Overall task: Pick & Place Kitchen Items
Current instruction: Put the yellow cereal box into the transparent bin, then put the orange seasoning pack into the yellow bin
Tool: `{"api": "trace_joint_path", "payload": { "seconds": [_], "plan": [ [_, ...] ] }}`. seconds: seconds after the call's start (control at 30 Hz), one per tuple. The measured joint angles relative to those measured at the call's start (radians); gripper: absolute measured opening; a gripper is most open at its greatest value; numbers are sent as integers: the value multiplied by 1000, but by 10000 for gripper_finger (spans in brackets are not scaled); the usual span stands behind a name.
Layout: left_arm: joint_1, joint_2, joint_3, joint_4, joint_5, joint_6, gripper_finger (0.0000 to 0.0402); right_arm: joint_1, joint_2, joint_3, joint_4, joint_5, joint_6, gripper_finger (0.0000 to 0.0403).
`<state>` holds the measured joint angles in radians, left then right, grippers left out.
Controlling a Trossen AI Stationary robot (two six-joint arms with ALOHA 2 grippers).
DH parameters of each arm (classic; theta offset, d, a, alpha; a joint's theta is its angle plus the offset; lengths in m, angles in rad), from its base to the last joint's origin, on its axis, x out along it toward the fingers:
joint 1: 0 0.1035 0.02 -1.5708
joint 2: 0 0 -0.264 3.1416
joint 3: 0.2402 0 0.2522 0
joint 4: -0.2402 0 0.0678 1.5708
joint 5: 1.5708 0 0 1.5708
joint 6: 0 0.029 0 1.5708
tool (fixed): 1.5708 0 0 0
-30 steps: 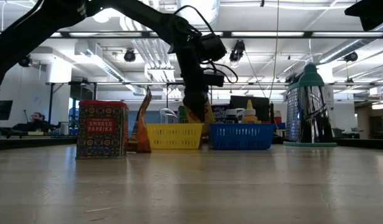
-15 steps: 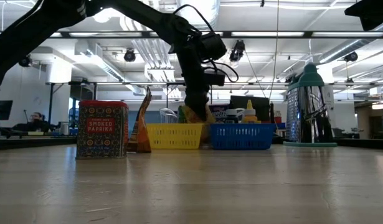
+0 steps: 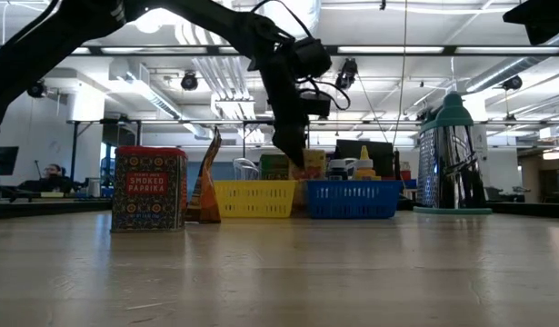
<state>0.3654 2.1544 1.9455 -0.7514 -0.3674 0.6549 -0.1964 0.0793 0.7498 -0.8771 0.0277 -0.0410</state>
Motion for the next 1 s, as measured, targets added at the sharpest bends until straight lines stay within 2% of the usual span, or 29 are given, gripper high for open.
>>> {"api": "trace_joint_path", "payload": {
  "seconds": [0.13,0.3,0.5,0.7,1.0],
  "plan": [
    [-2,0,29,-27,0,0,332,0,0,0,0,0,0,8],
    [-15,-33,90,-167,0,-41,333,0,0,0,0,0,0,8],
    [-36,-168,133,-352,24,-238,331,0,0,0,0,0,0,8],
    [-80,-352,35,-387,64,-382,324,0,0,0,0,0,0,8],
    [-171,-622,-165,-388,66,-567,323,0,0,0,0,0,0,8]
  ]
}}
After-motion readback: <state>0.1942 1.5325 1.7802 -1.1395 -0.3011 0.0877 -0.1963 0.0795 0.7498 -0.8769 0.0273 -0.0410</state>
